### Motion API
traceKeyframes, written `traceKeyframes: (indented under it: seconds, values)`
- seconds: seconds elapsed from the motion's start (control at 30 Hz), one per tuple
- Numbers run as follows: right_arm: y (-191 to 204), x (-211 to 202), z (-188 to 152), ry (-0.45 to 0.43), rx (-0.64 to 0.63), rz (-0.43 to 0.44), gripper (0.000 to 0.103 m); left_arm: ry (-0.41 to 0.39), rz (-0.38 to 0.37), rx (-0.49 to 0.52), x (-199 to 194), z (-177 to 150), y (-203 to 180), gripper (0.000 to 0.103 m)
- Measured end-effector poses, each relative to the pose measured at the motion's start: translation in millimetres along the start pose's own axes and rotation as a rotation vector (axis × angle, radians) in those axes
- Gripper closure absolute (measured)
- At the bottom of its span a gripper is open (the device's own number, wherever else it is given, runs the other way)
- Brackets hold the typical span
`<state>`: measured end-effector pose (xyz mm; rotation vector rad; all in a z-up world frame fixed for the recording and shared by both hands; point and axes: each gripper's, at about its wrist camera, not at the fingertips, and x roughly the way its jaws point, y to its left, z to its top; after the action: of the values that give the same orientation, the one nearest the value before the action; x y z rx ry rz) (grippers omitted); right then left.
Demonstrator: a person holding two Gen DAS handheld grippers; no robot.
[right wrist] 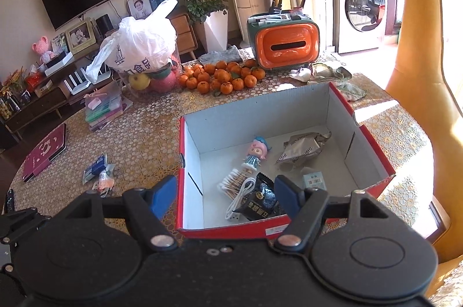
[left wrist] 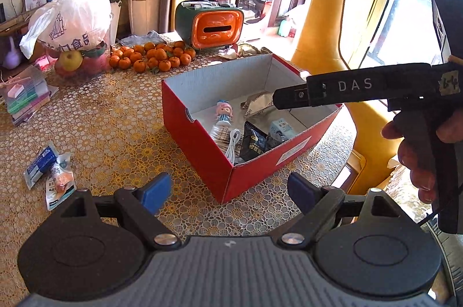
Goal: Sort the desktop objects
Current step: 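Move both tools toward the blue bar and white sausage packet on the table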
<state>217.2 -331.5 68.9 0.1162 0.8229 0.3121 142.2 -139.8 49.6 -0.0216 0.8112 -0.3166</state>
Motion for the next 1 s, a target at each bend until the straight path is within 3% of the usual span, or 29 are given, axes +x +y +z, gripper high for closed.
traceKeyframes:
  seconds: [0.37,1.0]
  values:
    - [31.3,-22.6,-24.1,-0.086,0.005,0.073,0.029,-0.080,0.049,-0.049,-34.4,-23.6,26.6,0.015]
    - [97.0,-0.2,-57.4,-0.019,-0.106,0.124,0.029,-0.045,0.068,-0.165,-45.6,-67.5,89.6,0.015]
